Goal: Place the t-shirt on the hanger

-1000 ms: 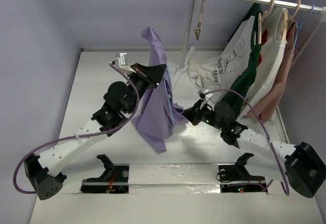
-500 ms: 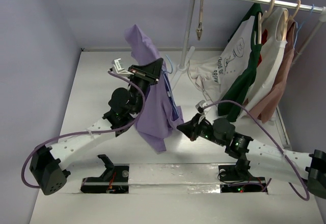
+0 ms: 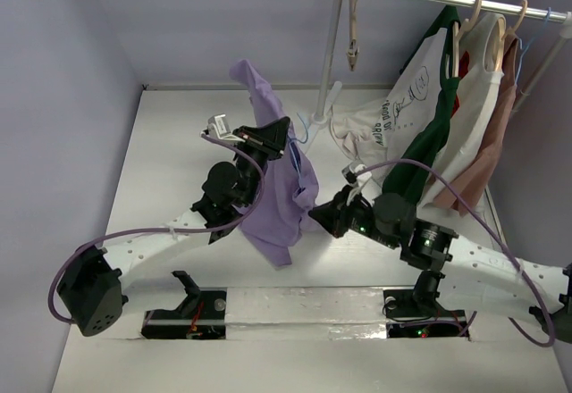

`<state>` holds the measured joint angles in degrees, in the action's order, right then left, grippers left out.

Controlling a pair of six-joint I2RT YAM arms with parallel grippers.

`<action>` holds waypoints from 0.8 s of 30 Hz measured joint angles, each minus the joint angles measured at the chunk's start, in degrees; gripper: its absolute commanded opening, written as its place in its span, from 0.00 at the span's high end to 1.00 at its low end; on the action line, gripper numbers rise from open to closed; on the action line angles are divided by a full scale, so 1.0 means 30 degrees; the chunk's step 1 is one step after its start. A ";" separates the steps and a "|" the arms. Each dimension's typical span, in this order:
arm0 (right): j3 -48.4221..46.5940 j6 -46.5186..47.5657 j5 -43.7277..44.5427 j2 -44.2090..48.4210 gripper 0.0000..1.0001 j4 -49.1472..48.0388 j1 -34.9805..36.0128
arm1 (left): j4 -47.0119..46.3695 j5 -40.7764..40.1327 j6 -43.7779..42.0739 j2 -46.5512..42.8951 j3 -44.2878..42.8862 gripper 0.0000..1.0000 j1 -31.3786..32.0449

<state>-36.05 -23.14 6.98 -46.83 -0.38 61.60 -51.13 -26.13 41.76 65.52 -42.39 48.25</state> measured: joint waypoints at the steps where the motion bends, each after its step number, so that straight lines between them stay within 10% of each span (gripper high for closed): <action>1: -0.0590 -0.0007 0.0160 -0.0605 0.61 0.0204 0.0000 | 0.0000 0.0058 0.0138 0.0015 0.0131 1.00 0.0000; 5: -0.1195 0.0270 0.0889 -0.2157 0.33 0.1523 0.0007 | 0.0357 0.0393 0.0940 0.0015 0.0452 1.00 0.0000; 24: -0.0787 0.1676 0.2004 -0.2659 0.32 0.3687 0.0007 | 0.2761 0.2127 0.2849 -0.1151 0.0452 1.00 -0.0291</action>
<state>-38.41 -18.11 12.99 -54.81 10.68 61.63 -42.85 -19.75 50.30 62.06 -41.04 47.37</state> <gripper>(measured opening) 0.654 0.036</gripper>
